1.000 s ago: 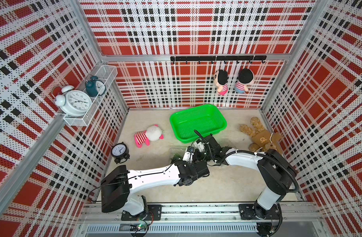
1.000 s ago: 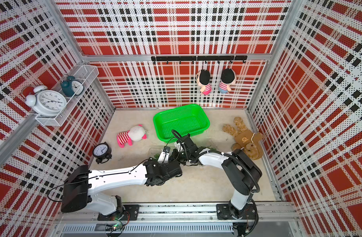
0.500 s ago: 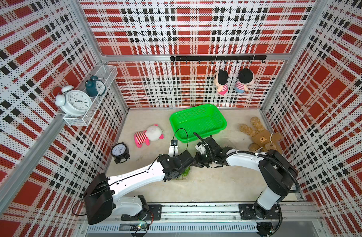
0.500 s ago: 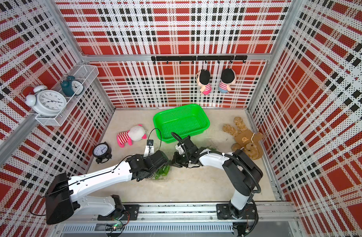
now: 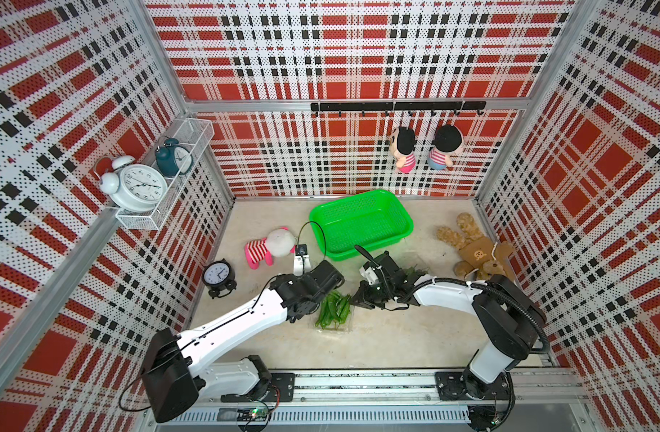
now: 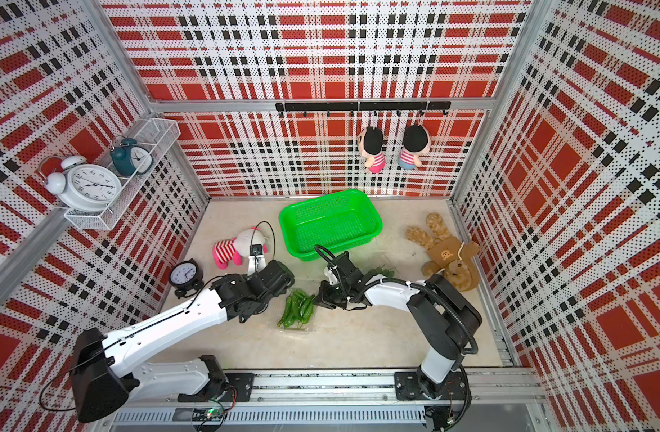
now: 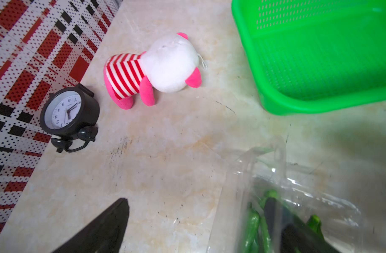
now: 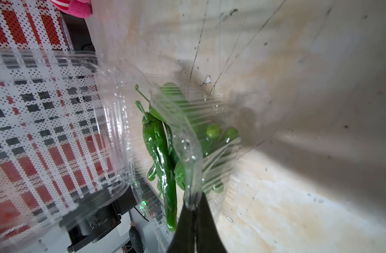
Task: Take small green peppers out of containers
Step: Open the packing box at the center of the board.
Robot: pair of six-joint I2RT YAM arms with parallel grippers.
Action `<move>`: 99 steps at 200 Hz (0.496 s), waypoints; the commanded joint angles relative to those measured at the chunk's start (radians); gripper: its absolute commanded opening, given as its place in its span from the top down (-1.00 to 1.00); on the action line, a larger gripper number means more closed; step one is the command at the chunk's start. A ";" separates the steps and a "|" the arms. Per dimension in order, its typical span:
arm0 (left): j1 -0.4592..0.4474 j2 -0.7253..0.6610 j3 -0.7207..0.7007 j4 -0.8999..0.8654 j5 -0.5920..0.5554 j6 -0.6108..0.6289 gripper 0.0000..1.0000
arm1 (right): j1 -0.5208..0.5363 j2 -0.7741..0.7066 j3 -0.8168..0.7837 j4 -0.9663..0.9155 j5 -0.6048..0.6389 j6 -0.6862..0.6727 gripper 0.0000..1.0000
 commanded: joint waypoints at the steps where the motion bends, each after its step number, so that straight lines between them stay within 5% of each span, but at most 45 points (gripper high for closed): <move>1: 0.086 -0.047 0.025 -0.028 0.046 0.051 -0.97 | -0.020 0.018 0.017 0.061 0.014 -0.034 0.91; 26: 0.221 -0.103 0.011 -0.022 0.099 0.111 -0.97 | -0.053 0.066 0.086 0.001 0.021 -0.112 0.71; 57: 0.390 -0.166 -0.004 0.011 0.183 0.166 -0.97 | -0.079 0.101 0.192 -0.143 0.055 -0.225 -0.09; 99: 0.440 -0.157 -0.004 0.110 0.353 0.250 -0.97 | -0.078 0.060 0.321 -0.402 0.142 -0.336 -0.34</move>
